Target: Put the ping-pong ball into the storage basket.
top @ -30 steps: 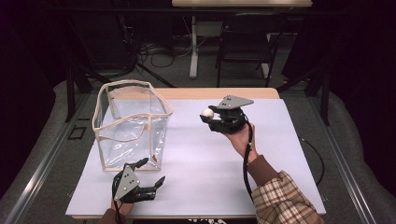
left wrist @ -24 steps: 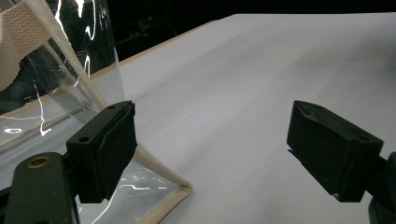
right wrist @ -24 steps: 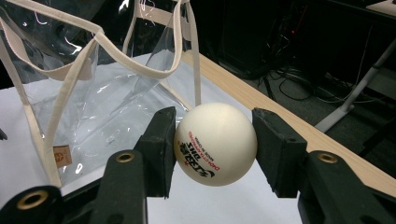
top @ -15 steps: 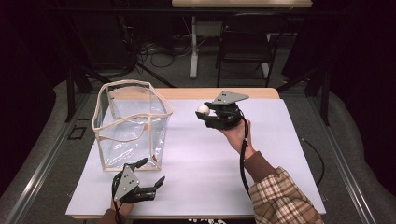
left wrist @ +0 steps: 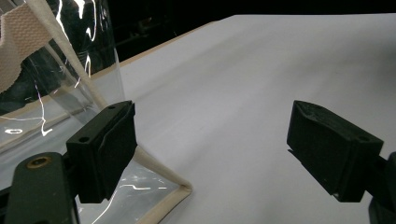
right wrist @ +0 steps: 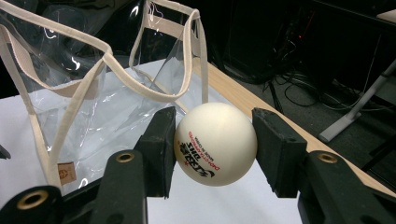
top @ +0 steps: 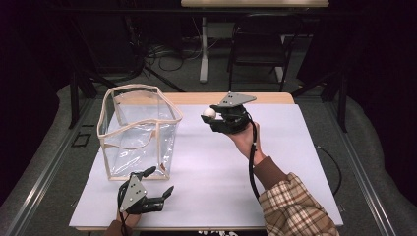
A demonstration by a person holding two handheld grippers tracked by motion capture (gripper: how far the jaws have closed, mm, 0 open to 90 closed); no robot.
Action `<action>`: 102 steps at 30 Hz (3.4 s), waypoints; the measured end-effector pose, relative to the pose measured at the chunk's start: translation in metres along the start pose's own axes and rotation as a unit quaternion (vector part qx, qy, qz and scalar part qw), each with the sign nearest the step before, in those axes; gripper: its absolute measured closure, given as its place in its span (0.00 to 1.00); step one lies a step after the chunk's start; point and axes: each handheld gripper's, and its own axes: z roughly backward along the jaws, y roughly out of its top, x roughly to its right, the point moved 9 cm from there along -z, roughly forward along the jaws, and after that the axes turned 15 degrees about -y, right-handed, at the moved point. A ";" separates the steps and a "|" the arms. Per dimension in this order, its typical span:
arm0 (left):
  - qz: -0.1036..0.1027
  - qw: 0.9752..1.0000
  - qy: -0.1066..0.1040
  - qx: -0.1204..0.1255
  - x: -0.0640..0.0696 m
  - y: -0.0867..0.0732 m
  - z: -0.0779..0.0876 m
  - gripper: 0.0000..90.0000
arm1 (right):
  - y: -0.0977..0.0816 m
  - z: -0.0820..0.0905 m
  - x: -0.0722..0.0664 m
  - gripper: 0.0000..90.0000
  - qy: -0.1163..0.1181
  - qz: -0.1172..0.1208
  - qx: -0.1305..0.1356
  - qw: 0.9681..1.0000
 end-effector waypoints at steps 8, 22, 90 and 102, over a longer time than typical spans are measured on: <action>0.000 1.000 0.001 0.001 0.000 0.000 0.000 0.18 | 0.004 -0.005 -0.003 0.57 0.002 0.001 0.000 1.000; 0.000 1.000 0.000 0.000 0.000 0.000 -0.001 0.18 | 0.010 -0.010 -0.003 0.57 0.003 0.000 0.001 1.000; 0.000 1.000 0.000 0.001 0.000 0.000 -0.001 0.18 | 0.044 -0.036 -0.021 0.57 0.014 0.021 -0.004 1.000; 0.000 1.000 0.001 0.002 0.000 0.001 -0.001 0.18 | 0.051 -0.040 -0.026 0.57 0.016 0.026 -0.004 1.000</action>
